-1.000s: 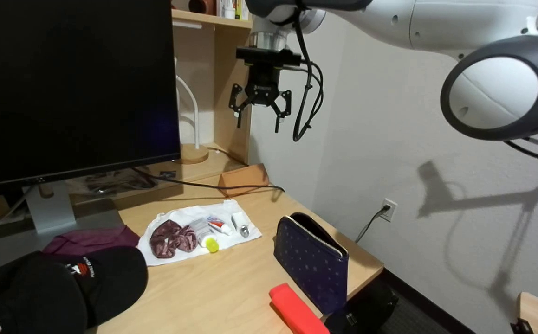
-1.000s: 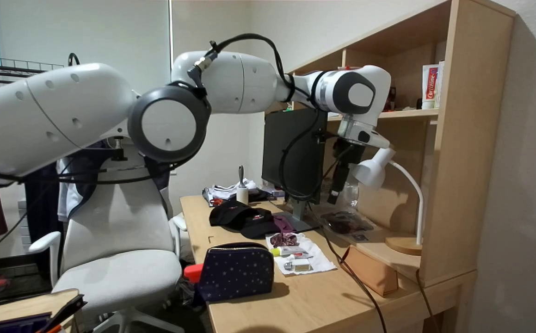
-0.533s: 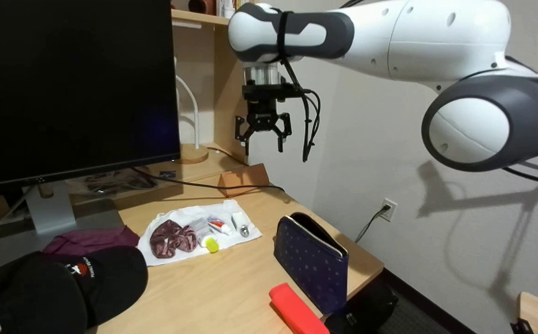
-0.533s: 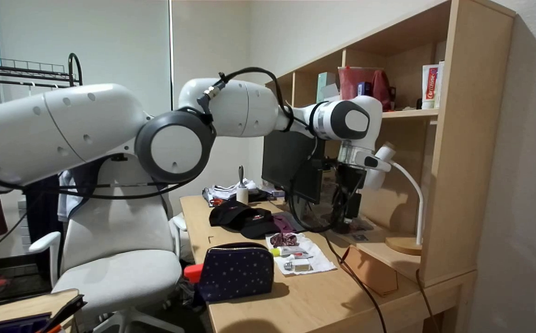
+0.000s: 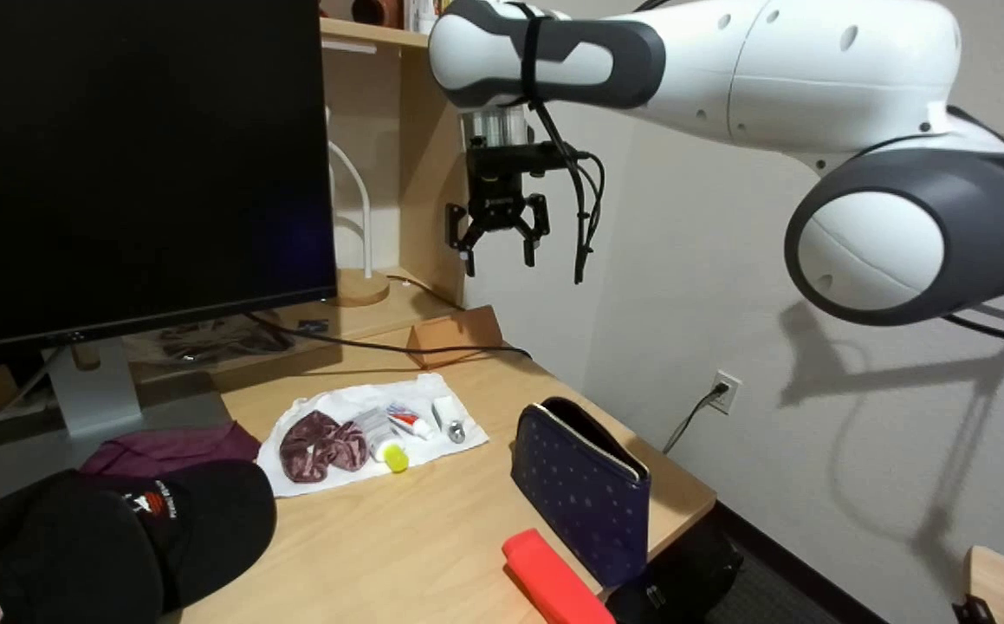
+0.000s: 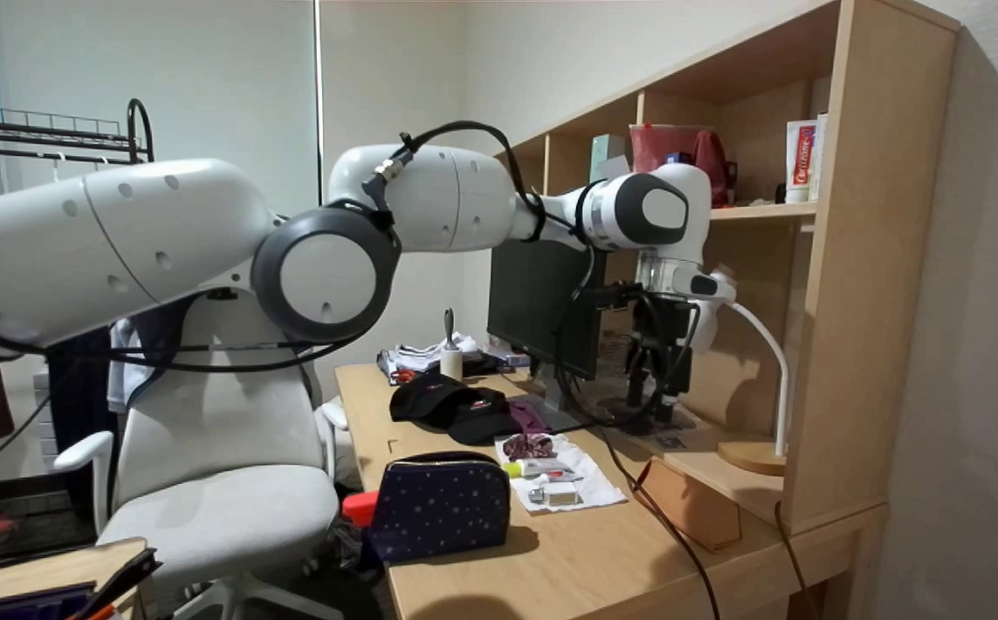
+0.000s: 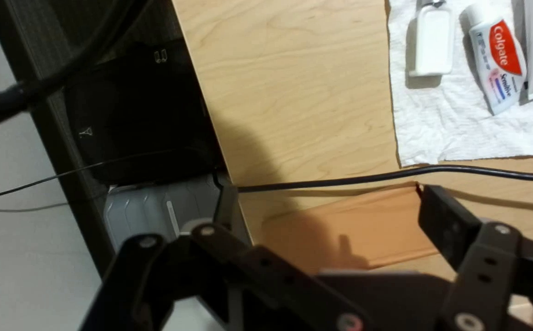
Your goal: Pick the brown object and move it up the table
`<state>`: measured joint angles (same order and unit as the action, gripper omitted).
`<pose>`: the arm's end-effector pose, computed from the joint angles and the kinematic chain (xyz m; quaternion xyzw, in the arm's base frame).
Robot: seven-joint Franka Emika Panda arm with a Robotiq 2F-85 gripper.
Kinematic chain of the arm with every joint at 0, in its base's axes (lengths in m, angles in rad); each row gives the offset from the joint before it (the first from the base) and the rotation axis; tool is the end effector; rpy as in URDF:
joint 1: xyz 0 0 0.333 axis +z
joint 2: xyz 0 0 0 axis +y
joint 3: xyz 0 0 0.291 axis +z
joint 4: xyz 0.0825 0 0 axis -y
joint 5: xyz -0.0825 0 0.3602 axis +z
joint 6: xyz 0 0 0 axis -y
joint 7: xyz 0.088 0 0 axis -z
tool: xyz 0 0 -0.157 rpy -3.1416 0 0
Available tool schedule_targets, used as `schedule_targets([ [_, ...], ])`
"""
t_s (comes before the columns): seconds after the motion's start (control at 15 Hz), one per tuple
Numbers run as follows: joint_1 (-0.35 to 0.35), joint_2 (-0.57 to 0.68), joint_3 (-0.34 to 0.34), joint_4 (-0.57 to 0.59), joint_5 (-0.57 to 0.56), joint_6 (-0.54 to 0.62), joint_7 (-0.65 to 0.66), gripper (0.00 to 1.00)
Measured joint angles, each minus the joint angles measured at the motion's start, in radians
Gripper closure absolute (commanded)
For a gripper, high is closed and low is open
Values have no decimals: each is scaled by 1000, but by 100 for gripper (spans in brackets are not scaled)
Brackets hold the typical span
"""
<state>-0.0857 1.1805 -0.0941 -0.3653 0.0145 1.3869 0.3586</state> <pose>0.7152 -0.0886 0.2910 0.9670 -0.2395 -0.0737 0.0452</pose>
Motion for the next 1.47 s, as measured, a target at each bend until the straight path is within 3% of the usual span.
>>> schedule_targets([
  [0.93, -16, -53, 26, -1, 10, -13, -42, 0],
  [1.47, -17, -86, 50, 0, 27, -229, -42, 0],
])
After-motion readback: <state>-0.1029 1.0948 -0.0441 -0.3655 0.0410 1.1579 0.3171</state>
